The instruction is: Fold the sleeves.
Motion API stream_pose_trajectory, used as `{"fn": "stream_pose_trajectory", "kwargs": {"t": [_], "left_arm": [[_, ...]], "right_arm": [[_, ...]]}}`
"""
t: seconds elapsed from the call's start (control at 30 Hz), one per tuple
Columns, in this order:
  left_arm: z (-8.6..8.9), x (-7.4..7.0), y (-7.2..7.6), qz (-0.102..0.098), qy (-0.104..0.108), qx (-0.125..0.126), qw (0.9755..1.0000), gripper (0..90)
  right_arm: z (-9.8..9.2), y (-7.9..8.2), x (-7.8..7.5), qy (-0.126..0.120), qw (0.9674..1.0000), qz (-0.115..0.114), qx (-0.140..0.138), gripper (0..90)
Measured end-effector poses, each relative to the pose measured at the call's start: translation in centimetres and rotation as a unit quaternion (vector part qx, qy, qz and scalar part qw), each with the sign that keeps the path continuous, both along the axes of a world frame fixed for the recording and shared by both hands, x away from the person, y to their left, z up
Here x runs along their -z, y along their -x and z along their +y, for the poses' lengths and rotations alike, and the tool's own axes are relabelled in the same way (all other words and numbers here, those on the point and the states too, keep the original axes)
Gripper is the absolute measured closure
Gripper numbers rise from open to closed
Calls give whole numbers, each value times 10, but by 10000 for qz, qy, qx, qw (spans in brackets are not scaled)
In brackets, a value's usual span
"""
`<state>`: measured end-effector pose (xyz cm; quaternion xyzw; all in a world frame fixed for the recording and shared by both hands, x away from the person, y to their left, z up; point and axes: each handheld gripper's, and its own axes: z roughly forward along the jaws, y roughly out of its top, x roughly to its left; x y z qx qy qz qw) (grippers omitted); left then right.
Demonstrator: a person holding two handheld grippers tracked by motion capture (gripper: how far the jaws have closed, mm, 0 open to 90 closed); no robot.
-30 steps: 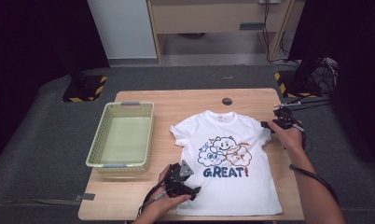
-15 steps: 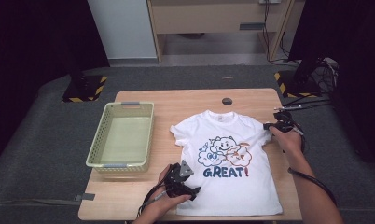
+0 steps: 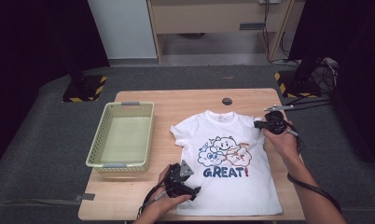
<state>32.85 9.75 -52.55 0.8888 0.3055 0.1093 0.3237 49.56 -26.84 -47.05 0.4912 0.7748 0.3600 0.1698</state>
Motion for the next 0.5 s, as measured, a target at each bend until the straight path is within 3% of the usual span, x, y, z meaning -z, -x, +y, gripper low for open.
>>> {"fn": "stream_pose_trajectory", "kwargs": {"t": [0.33, 0.5], "left_arm": [[0, 0, 0, -1, 10, -1, 10000, 67], [1, 0, 0, 1, 10, 6, 10000, 67]], "right_arm": [[48, 14, 8, 208, 9979, -90, -610, 833], [60, 16, 15, 171, 9967, -73, -786, 719]]}}
